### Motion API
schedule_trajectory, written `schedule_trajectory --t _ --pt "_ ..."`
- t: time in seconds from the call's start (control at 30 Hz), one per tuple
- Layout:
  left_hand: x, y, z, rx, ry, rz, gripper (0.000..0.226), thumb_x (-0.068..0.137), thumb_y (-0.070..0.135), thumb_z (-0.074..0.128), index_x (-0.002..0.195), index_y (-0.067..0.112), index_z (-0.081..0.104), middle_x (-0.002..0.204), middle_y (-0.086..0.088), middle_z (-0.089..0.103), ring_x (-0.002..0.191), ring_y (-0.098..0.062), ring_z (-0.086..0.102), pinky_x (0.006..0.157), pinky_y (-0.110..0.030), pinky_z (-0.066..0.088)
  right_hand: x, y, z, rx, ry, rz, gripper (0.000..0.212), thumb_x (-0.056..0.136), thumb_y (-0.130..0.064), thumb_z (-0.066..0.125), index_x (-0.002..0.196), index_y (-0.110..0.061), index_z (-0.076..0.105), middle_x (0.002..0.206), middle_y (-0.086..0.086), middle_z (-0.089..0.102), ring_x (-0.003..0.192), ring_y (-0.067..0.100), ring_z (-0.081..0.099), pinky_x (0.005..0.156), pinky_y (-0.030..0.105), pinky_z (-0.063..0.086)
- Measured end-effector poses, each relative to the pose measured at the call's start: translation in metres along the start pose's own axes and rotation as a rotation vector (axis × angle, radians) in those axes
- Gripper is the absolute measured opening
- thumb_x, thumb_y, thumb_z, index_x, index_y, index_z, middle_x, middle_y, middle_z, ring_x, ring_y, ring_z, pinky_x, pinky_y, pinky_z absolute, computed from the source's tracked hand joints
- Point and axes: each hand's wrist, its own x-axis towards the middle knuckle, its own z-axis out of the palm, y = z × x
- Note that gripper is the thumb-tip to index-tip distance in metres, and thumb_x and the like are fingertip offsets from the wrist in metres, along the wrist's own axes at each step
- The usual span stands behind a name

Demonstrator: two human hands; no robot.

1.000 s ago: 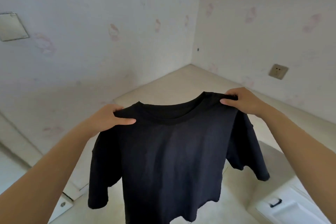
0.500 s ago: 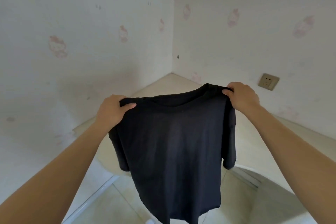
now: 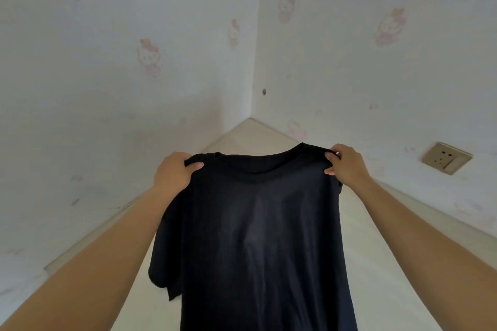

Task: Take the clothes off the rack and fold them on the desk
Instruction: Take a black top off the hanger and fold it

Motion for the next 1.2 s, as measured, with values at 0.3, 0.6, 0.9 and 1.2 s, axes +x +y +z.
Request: schedule_trajectory --t 0.3,0.6,0.9,1.2 --pt "0.108 -0.018 0.082 0.336 0.085 -0.208 0.033 0.097 0.043 0.048 0.088 0.019 0.068 0.086 -0.003 0.056 0.105 -0.028 0.05 0.08 -0.04 0.047 0.14 0.04 0.102 -0.028 -0.135 0.046 0.021 0.099 -0.016 0.047 0.089 -0.001 0.057 0.081 0.012 0.058 0.084 0.036 0.063 0.066 0.033 0.039" --pt "0.22 -0.003 0.133 0.341 0.278 -0.246 0.035 0.1 0.033 0.047 0.081 0.01 0.064 0.074 0.001 0.05 0.059 -0.014 0.046 0.05 -0.028 0.026 0.276 0.044 0.162 -0.023 -0.158 -0.023 0.025 0.1 -0.017 0.046 0.095 0.004 0.059 0.095 0.021 0.062 0.088 0.03 0.057 0.071 0.029 0.037" --pt "0.209 -0.027 0.189 0.25 0.192 -0.108 0.057 0.091 0.012 0.058 0.143 0.013 0.037 0.139 -0.014 0.037 0.122 -0.029 0.044 0.103 -0.044 0.041 0.288 0.069 0.2 -0.28 -0.602 -0.123 0.071 0.097 -0.024 0.054 0.154 -0.013 0.013 0.161 0.012 0.008 0.145 0.028 0.02 0.116 0.033 0.019" --pt "0.027 -0.054 0.265 0.445 -0.233 0.086 0.057 0.094 0.032 0.056 0.147 0.023 0.037 0.154 -0.003 0.033 0.144 -0.022 0.027 0.117 -0.036 0.023 0.135 0.148 0.186 -0.381 -0.649 -0.268 0.053 0.099 -0.023 0.049 0.149 -0.02 0.032 0.159 0.004 0.02 0.147 0.022 0.015 0.118 0.038 0.021"
